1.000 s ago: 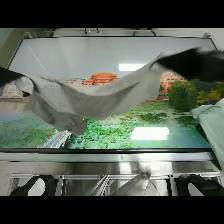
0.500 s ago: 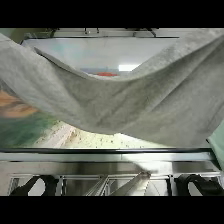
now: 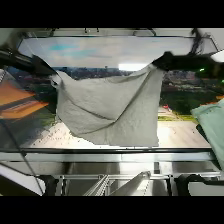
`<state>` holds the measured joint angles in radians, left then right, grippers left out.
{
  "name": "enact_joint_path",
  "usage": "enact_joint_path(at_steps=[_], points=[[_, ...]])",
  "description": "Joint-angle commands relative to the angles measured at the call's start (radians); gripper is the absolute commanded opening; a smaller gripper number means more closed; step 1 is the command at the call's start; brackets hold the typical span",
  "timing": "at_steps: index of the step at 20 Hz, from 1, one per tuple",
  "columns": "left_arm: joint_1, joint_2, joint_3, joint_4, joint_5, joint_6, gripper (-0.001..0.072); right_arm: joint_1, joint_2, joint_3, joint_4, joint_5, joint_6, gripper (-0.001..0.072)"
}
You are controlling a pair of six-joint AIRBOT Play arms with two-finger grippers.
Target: Fold the shirts.
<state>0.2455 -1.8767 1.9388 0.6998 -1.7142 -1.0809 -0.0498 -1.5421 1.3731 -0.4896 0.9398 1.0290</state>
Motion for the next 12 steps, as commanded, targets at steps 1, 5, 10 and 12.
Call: enact_joint_path(at_steps=[1,5,10,12], points=[[-0.013,-0.376,0.157,-0.014,0.029,-0.087,0.0000,-0.021,-0.303,0.036,0.180,-0.097,-0.119,0.0016],[0.101,-0.383,0.151,-0.335,0.103,-0.070,0.0337,-0.112,-0.296,0.103,0.203,0.086,-0.162,0.0269],[0.280,-0.222,0.051,-0.425,0.010,-0.068,0.0343,-0.266,-0.126,0.102,0.105,0.328,-0.108,0.0248],[0.315,-0.147,0.004,-0.313,-0.068,-0.068,0.0342,-0.276,-0.057,0.074,-0.051,0.422,-0.054,0.0237]])
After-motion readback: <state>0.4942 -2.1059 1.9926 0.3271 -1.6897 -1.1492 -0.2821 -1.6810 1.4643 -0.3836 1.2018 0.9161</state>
